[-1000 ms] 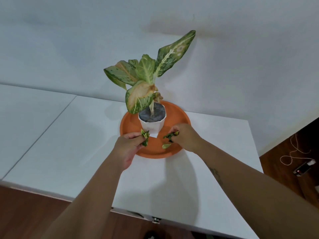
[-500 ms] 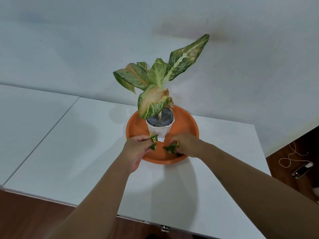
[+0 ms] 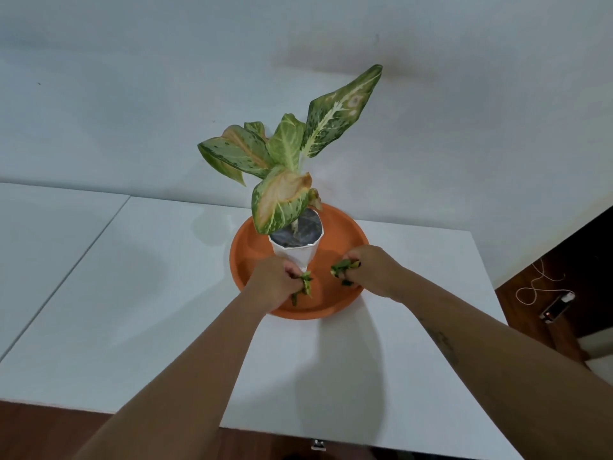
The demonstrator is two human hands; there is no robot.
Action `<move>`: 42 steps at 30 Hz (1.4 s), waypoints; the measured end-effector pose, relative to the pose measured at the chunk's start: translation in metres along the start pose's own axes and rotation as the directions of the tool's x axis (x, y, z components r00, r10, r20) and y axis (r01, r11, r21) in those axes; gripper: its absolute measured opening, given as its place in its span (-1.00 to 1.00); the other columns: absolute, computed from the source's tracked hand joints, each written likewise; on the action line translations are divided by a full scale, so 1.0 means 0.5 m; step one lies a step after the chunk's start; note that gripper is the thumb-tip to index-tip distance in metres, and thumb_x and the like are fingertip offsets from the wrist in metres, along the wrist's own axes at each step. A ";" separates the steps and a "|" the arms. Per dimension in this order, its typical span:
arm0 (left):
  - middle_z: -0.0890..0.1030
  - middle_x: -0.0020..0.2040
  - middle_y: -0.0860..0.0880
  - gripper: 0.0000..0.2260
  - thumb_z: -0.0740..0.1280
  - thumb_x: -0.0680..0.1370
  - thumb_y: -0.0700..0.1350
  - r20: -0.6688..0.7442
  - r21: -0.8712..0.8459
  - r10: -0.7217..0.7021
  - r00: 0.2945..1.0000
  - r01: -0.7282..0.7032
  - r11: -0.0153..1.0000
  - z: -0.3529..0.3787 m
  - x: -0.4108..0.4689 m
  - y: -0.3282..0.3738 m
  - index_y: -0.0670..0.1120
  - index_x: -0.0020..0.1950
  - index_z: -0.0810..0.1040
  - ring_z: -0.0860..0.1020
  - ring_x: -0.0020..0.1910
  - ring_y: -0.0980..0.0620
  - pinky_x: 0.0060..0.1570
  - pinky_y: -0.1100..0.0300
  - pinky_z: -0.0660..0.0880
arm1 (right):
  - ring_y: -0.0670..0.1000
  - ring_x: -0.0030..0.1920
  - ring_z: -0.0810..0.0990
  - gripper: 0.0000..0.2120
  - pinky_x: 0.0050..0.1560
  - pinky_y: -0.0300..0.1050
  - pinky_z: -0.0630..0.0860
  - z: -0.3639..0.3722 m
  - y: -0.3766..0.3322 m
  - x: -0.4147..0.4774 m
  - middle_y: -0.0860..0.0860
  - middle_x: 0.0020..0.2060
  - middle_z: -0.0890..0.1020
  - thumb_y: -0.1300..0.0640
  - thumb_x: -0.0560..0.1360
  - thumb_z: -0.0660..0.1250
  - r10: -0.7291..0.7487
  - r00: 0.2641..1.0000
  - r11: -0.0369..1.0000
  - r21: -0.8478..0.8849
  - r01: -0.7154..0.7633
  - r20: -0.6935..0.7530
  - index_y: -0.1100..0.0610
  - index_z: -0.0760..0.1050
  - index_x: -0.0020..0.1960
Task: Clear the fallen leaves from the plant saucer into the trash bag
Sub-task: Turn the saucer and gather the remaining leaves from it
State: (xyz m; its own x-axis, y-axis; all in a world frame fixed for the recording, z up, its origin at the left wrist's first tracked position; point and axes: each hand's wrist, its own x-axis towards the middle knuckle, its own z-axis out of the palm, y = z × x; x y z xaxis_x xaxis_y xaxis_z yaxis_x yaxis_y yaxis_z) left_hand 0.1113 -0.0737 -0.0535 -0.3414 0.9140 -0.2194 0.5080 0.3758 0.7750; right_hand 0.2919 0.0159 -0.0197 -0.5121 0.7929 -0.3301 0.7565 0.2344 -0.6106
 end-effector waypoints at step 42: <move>0.54 -0.28 0.02 -0.88 0.46 0.44 -0.30 0.177 0.213 0.011 0.984 -0.049 0.976 -0.003 -0.001 0.001 -0.22 -0.04 0.66 0.52 -0.34 0.07 -0.22 0.19 0.50 | 0.02 -0.24 0.55 -0.86 -0.23 -0.14 0.40 0.052 -0.011 0.002 0.14 -0.20 0.63 0.19 0.45 0.40 0.063 0.997 0.973 0.221 -0.071 0.044 0.24 0.60 -0.04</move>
State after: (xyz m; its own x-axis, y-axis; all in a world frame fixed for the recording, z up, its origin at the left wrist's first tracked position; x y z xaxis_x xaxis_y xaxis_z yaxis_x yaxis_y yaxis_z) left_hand 0.1105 -0.0745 -0.0522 -0.1908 0.9306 -0.3123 0.6808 0.3546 0.6409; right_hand 0.2766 0.0009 -0.0353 -0.4806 0.7808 -0.3991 0.6825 0.0473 -0.7294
